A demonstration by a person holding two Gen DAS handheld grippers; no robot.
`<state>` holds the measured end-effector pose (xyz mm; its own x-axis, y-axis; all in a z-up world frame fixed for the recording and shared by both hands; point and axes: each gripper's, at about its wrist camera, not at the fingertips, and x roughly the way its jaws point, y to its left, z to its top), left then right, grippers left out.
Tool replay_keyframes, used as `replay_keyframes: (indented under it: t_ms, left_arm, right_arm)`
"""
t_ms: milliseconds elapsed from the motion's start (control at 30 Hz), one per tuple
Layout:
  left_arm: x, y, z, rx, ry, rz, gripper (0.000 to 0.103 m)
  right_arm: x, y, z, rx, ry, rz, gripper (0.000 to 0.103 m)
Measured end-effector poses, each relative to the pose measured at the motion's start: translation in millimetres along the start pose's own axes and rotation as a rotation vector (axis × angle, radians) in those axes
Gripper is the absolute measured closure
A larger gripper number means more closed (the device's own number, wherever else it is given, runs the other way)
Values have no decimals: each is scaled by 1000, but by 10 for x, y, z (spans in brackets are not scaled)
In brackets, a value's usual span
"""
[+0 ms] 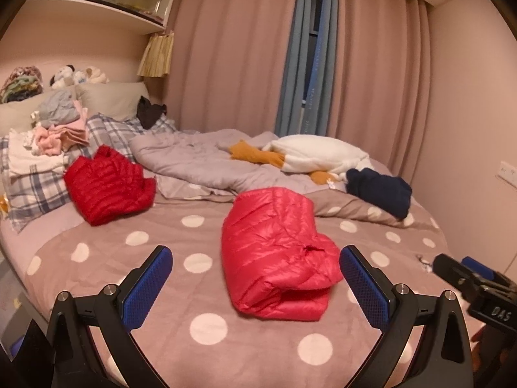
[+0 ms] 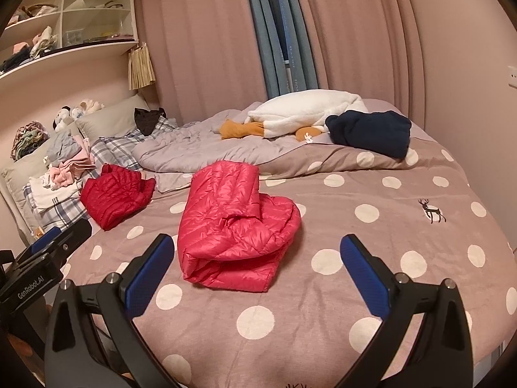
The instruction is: Fold large clothes
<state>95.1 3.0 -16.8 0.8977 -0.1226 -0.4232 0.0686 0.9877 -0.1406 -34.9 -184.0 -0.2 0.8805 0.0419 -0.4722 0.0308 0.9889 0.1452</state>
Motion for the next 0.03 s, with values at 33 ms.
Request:
replay_keyframes:
  t_ms: [33]
  left_arm:
    - [0, -8, 2, 5, -1, 11, 1]
  right_arm:
    - [-3, -7, 2, 3, 0, 2, 0]
